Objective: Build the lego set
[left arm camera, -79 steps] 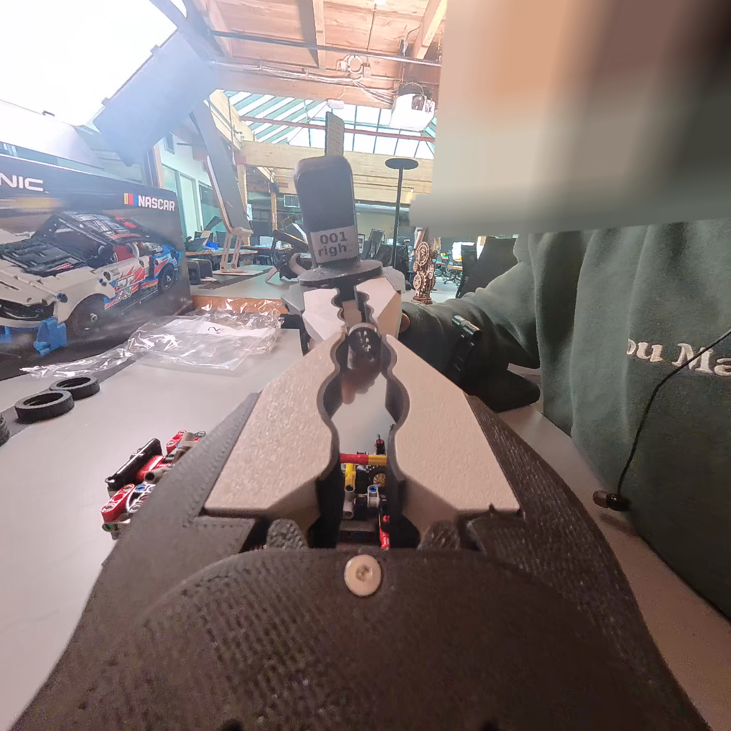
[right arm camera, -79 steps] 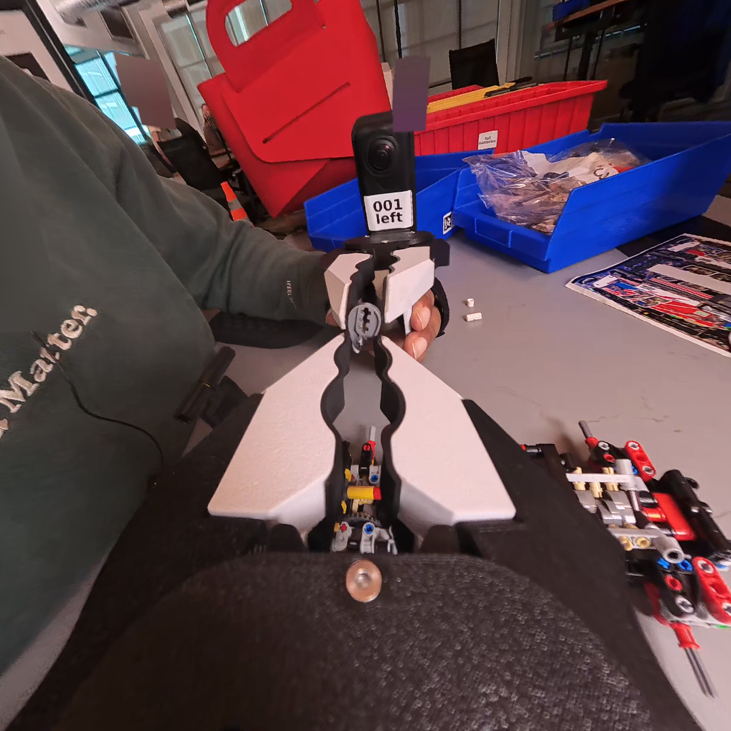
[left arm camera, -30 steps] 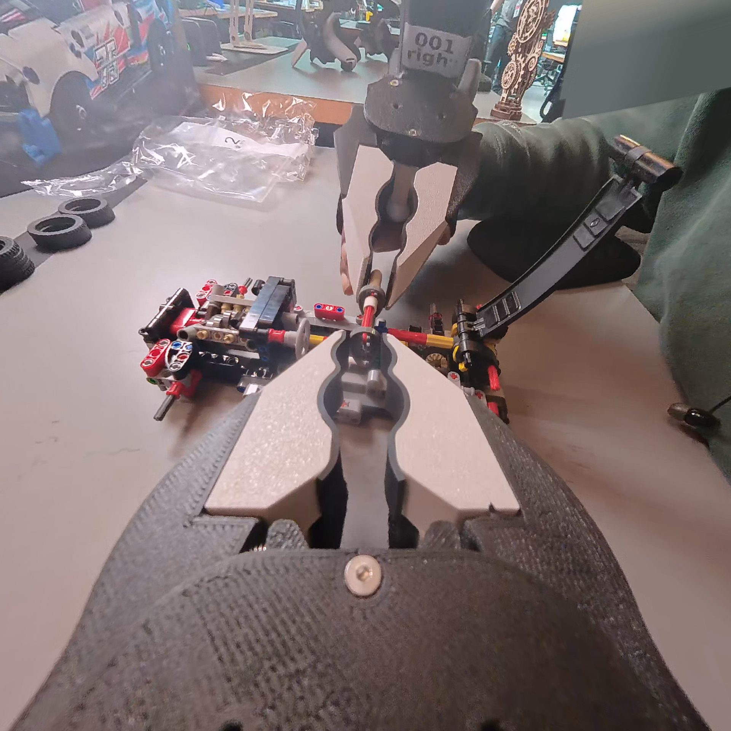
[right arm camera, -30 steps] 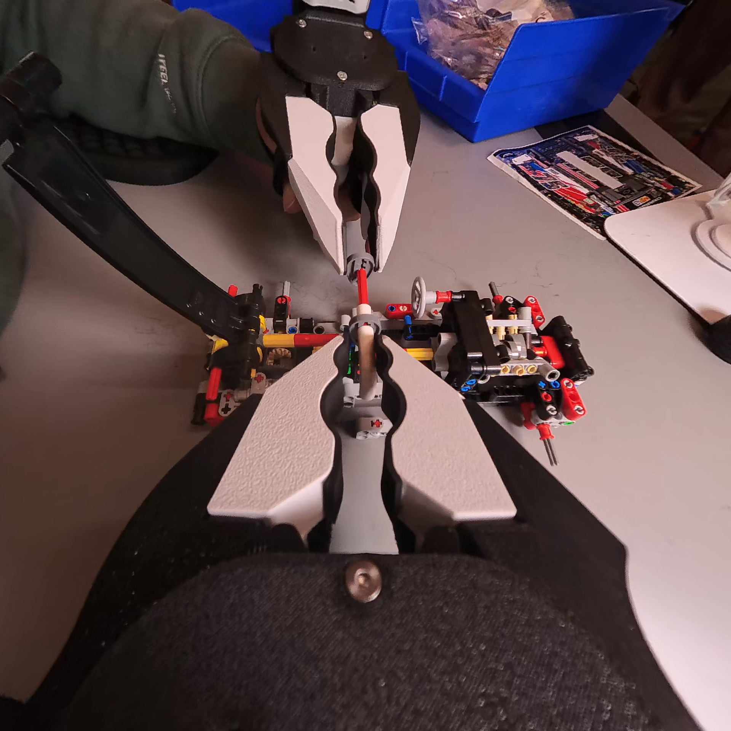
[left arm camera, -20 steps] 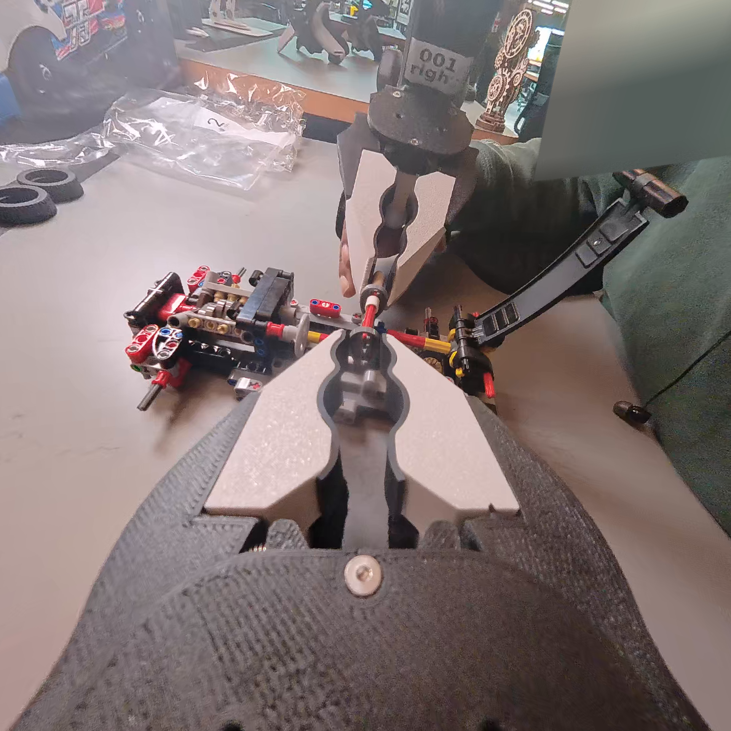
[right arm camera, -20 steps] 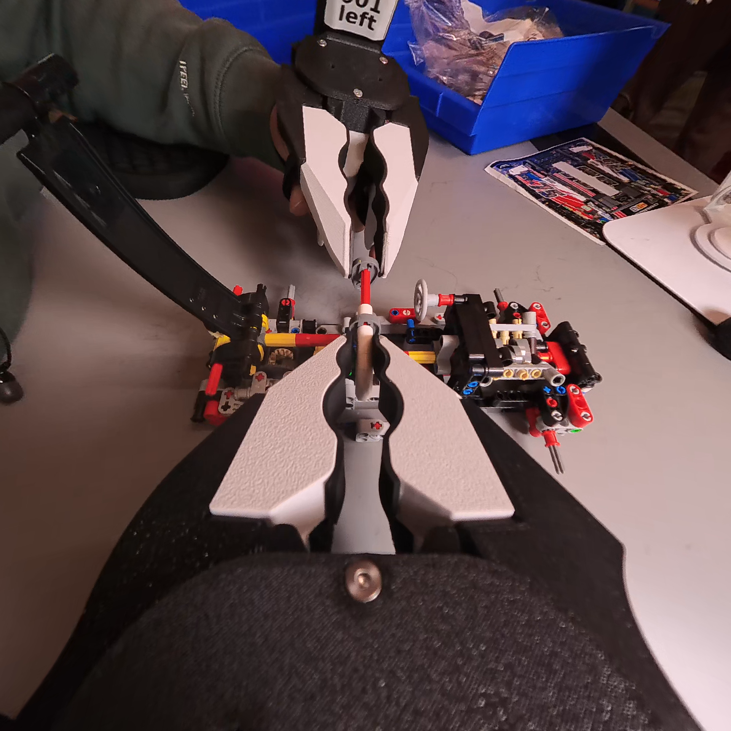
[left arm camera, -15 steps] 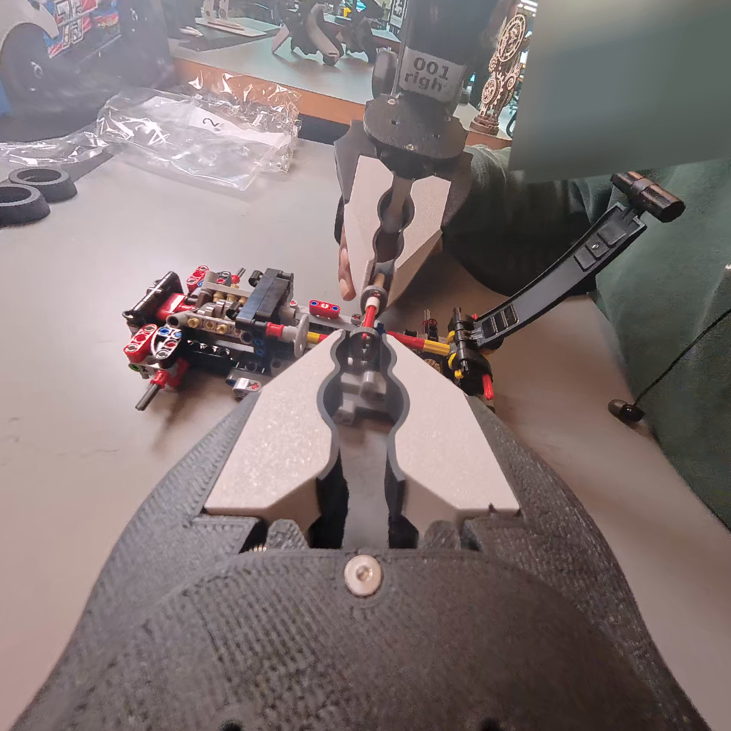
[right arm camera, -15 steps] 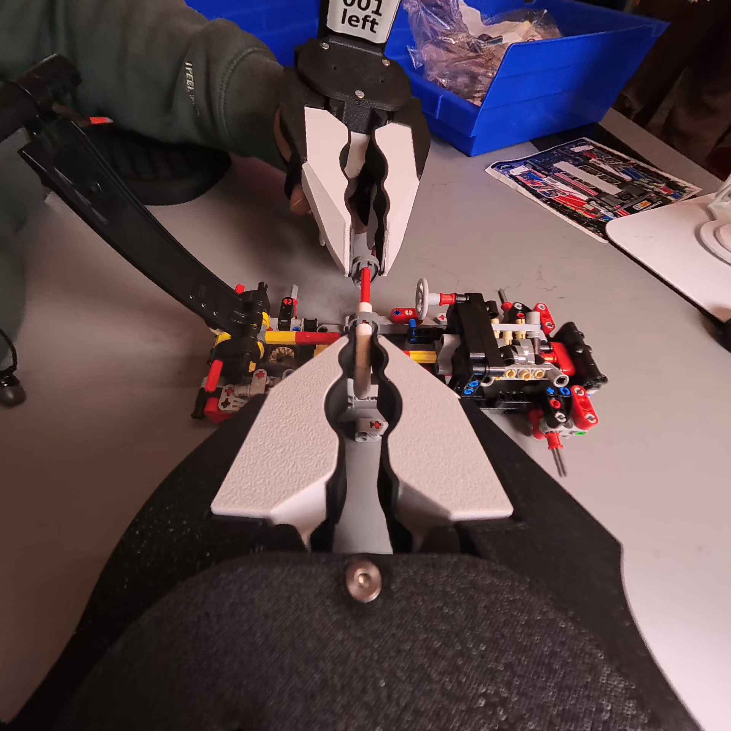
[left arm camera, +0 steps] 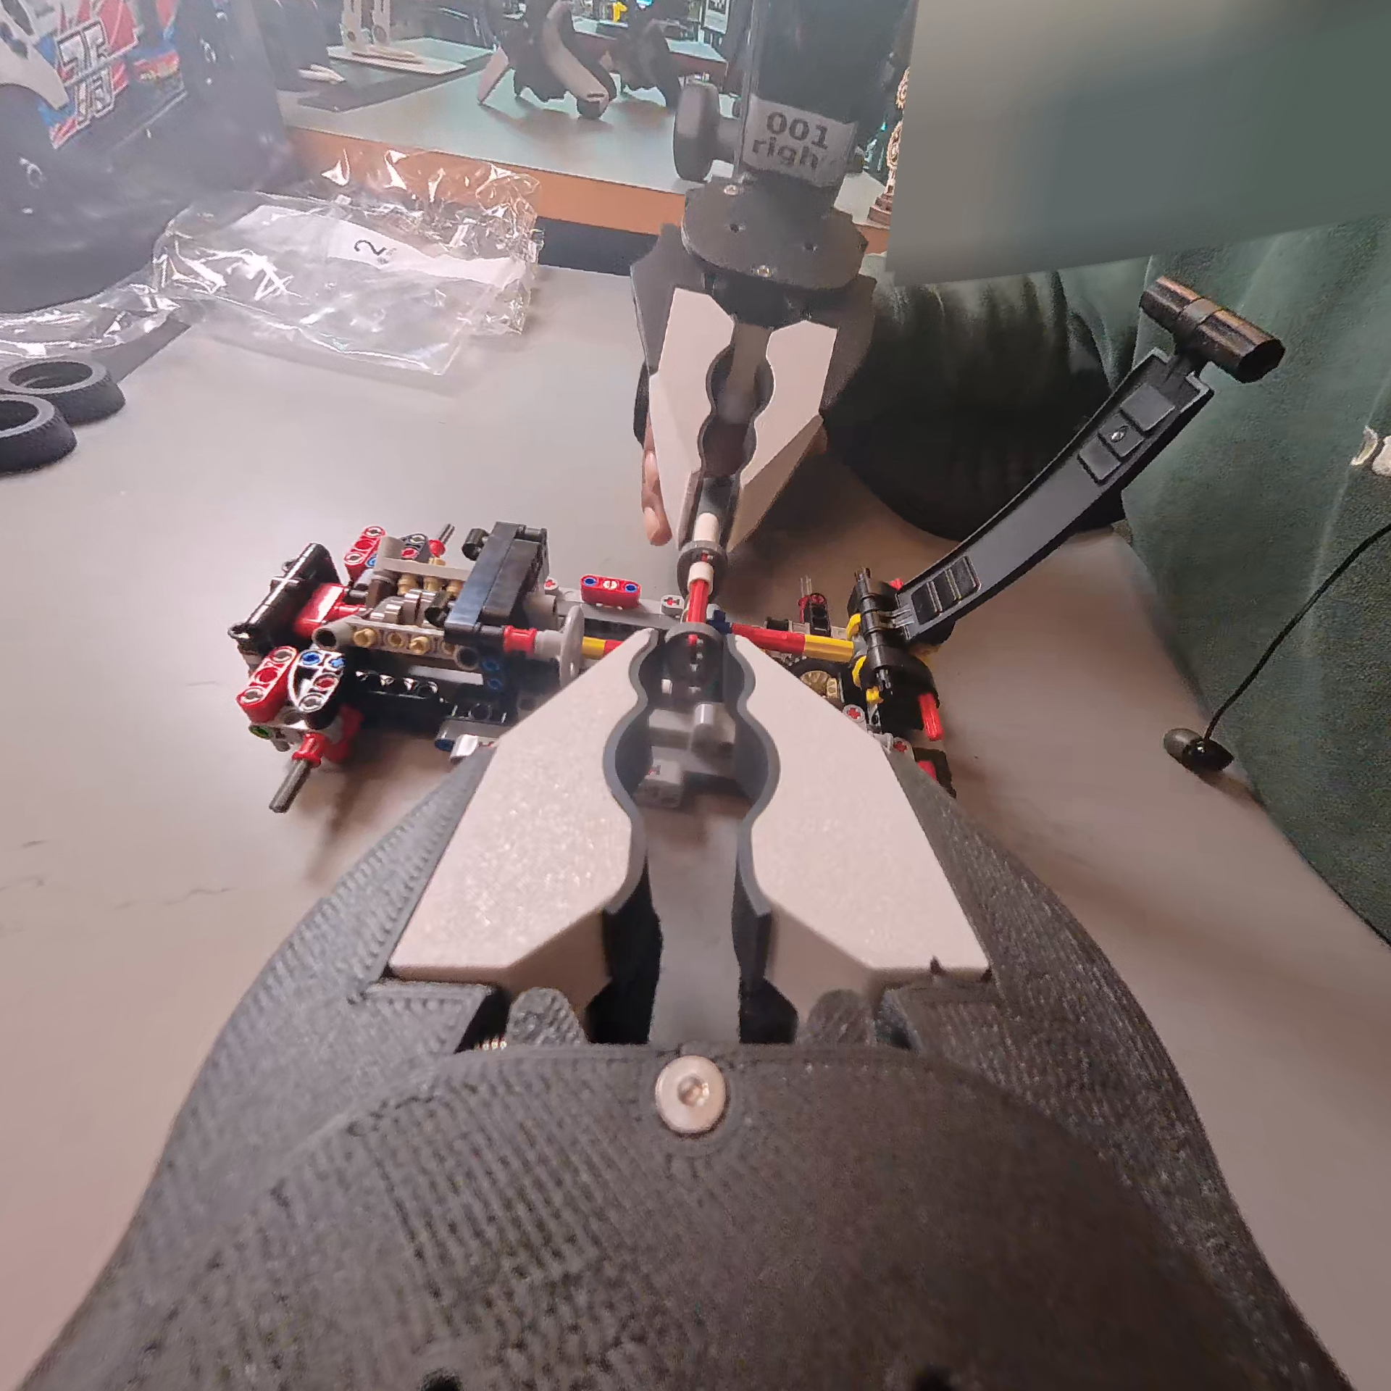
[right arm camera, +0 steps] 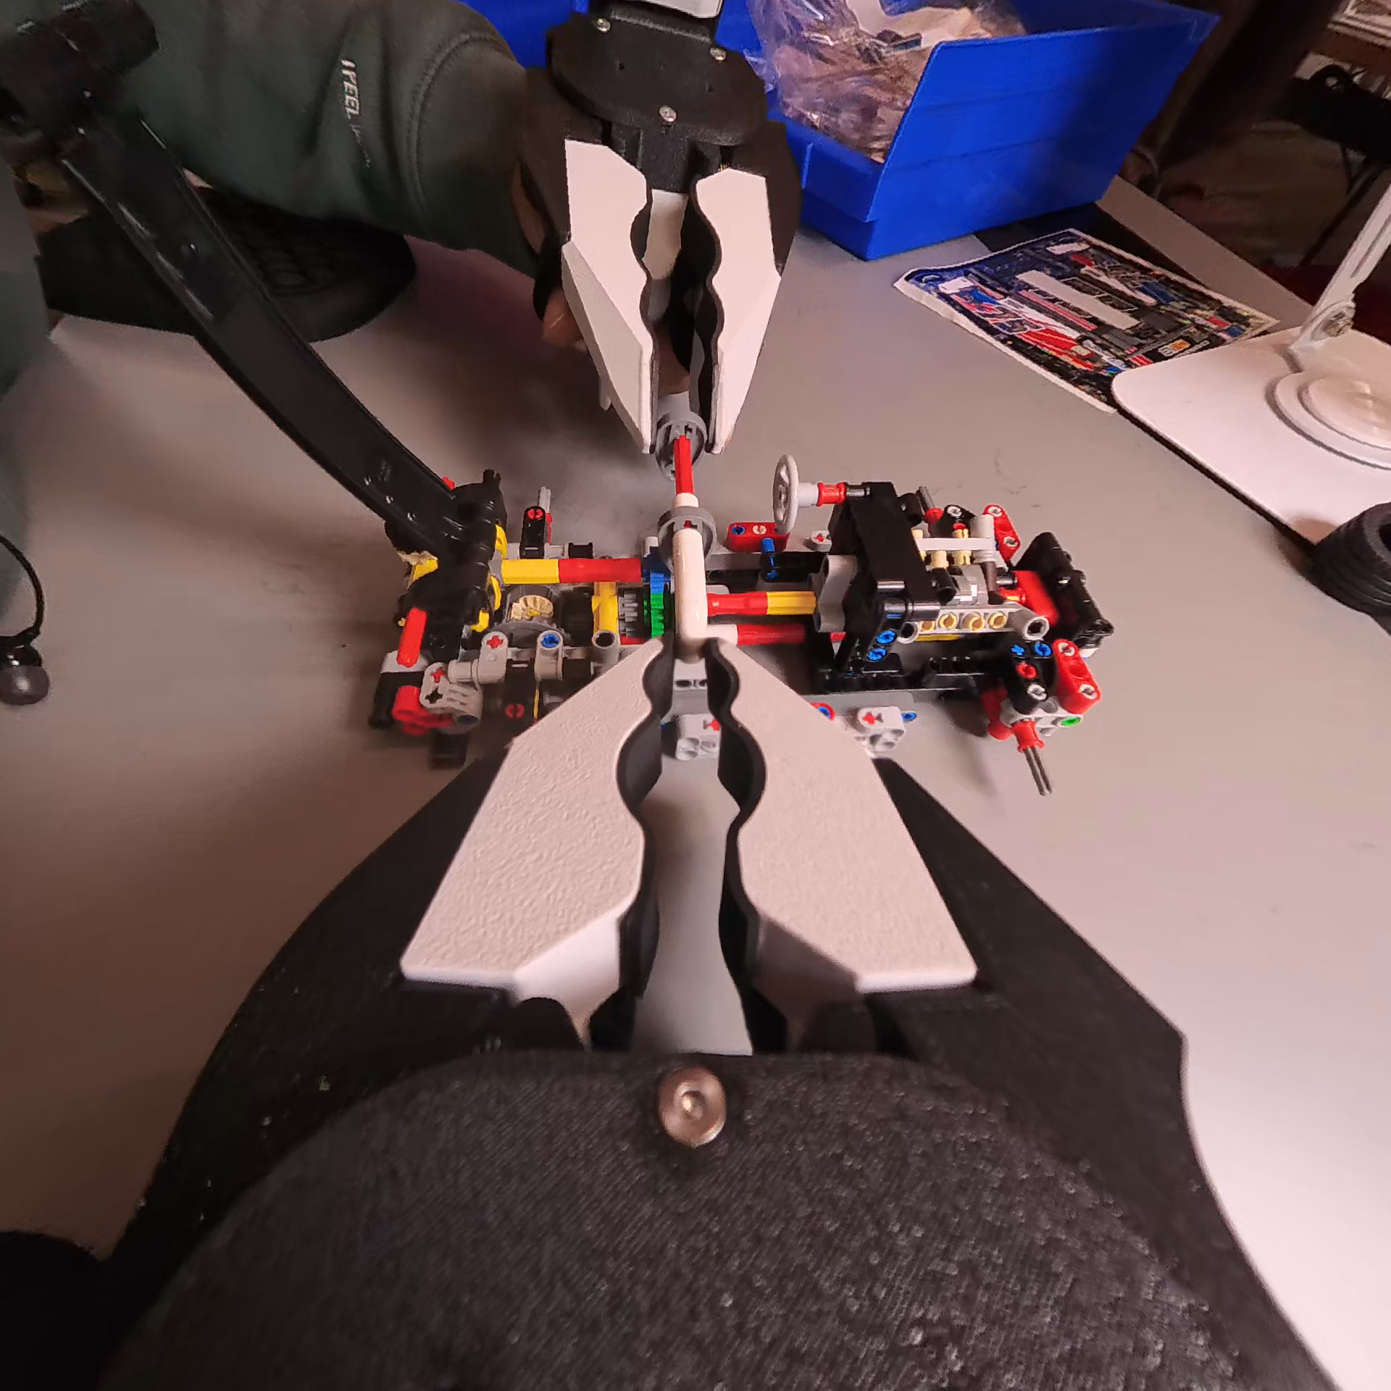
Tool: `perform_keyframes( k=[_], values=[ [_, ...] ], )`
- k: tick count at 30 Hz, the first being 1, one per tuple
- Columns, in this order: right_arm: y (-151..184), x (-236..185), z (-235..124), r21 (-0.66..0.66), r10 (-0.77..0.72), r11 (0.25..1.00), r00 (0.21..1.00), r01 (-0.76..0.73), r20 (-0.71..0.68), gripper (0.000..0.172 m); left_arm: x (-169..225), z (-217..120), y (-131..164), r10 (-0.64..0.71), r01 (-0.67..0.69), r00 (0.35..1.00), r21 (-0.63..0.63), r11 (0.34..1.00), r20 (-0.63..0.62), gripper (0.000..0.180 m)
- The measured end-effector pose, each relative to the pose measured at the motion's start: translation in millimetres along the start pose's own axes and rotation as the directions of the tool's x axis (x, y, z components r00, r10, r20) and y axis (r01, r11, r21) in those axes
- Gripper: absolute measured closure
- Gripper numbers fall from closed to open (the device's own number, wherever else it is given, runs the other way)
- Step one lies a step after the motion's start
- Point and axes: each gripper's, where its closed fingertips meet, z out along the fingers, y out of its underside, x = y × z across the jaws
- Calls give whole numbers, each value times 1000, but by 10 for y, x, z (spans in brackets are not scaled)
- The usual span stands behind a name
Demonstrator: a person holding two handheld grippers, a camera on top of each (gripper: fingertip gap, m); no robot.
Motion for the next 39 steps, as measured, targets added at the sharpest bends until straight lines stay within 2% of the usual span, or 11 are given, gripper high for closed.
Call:
perform_keyframes(
  k=[9, 20, 23, 26, 30, 34, 39],
  values=[
    [-15, -4, 20, -1, 20, 1000, 1000, -20, 12, 167, -3, 9, 13, 14, -14, 1000, -12, 1000, -10, 167],
    [-35, 8, 42, -14, 40, 999, 999, -40, -10, 168, -4, 5, 67, 71, -66, 997, -153, 986, 29, 167],
    [17, -15, 68, -30, 42, 999, 999, -42, -9, 168, -13, 16, -10, 66, -59, 997, -166, 984, 35, 167],
    [-41, 14, 38, 0, 55, 999, 998, -55, -21, 168, -41, 21, 72, 98, -84, 994, -259, 962, 42, 167],
    [-8, -27, 63, -15, 47, 999, 999, -47, -13, 168, -40, 19, 33, 103, -86, 994, -284, 955, 45, 168],
    [-57, 0, 43, 10, 57, 998, 998, -57, -29, 168, -5, 28, 114, 122, -107, 992, -355, 929, 20, 168],
    [-22, -5, 40, -2, 56, 998, 998, -56, -32, 168, 16, 49, 84, 120, -107, 993, -351, 930, 17, 168]
  ],
)
